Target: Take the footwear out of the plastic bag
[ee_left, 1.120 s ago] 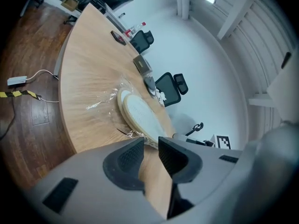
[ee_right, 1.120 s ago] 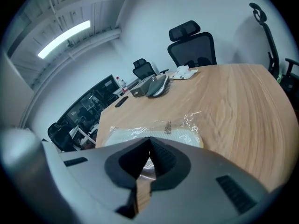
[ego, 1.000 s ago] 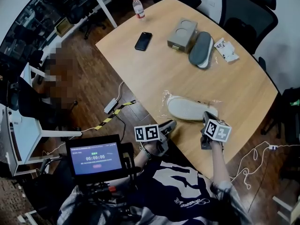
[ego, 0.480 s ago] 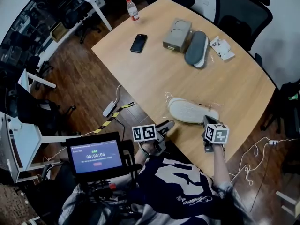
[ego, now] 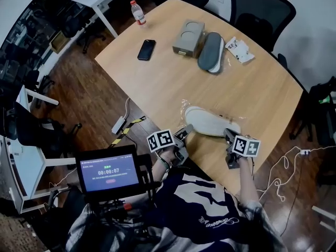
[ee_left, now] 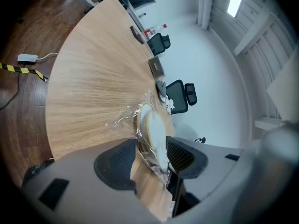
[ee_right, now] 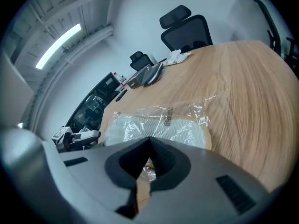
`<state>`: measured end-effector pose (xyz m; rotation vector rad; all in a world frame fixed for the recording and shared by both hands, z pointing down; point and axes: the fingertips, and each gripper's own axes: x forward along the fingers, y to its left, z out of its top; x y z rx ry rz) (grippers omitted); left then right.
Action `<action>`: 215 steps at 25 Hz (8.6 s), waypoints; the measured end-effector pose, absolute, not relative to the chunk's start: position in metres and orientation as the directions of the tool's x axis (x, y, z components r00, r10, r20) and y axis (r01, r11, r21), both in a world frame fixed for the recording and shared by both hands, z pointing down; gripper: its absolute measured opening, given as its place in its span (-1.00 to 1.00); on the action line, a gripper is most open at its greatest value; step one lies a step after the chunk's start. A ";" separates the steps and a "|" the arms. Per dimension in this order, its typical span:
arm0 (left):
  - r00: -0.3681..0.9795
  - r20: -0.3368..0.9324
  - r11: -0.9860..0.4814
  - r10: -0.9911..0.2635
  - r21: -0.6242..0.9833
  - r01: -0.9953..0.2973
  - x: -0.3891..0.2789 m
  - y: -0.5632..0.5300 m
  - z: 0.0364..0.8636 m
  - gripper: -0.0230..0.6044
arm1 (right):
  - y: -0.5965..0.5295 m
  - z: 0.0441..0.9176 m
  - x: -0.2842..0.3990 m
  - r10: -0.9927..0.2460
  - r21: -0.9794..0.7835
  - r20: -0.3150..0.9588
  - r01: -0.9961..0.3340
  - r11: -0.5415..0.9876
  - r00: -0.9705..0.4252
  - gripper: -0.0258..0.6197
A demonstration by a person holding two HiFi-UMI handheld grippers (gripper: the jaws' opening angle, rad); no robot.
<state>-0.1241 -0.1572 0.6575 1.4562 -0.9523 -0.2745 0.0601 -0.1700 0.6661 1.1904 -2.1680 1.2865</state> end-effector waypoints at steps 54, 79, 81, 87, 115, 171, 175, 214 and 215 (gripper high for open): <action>0.667 0.378 0.271 -0.642 0.926 -0.264 -0.135 -0.195 0.675 -0.76 | -0.152 0.670 0.119 -0.330 -0.632 0.654 -0.732 0.254 -0.680 -0.47; 0.625 0.342 0.304 -0.702 0.937 -0.171 -0.147 -0.198 0.676 -0.75 | -0.155 0.617 0.090 -0.491 -0.915 0.272 -0.380 0.135 -0.828 -0.80; 0.615 0.344 0.279 -0.710 0.939 -0.204 -0.150 -0.201 0.671 -0.75 | -0.154 0.616 0.098 -0.506 -0.914 0.279 -0.388 0.122 -0.816 -0.80; 0.582 0.330 0.231 -0.743 0.943 -0.240 -0.170 -0.215 0.656 -0.81 | -0.143 0.609 0.129 -0.539 -0.920 0.260 -0.375 0.114 -0.801 -0.80; 0.135 0.658 0.088 -0.741 0.294 -0.952 -0.175 -0.226 0.646 -0.90 | -0.117 0.582 0.179 -0.662 -0.629 0.568 -0.777 0.034 -0.489 -0.81; 0.305 0.713 -0.018 -0.631 0.380 -0.925 -0.159 -0.185 0.651 -0.49 | -0.153 0.653 0.097 -0.566 -0.658 0.635 -0.752 -0.040 -0.525 -0.78; 0.362 0.686 -0.098 -0.631 0.392 -0.915 -0.148 -0.186 0.642 -0.49 | -0.148 0.658 0.098 -0.537 -0.540 0.697 -0.841 0.044 -0.476 -0.68; 0.188 0.763 -0.005 -0.619 0.236 -0.972 -0.166 -0.200 0.676 -0.49 | -0.153 0.629 0.227 -0.713 -0.590 0.624 -0.791 -0.162 -0.320 -0.79; 0.184 0.763 -0.009 -0.620 0.227 -0.974 -0.166 -0.200 0.676 -0.49 | -0.152 0.620 0.233 -0.723 -0.566 0.623 -0.810 -0.152 -0.299 -0.79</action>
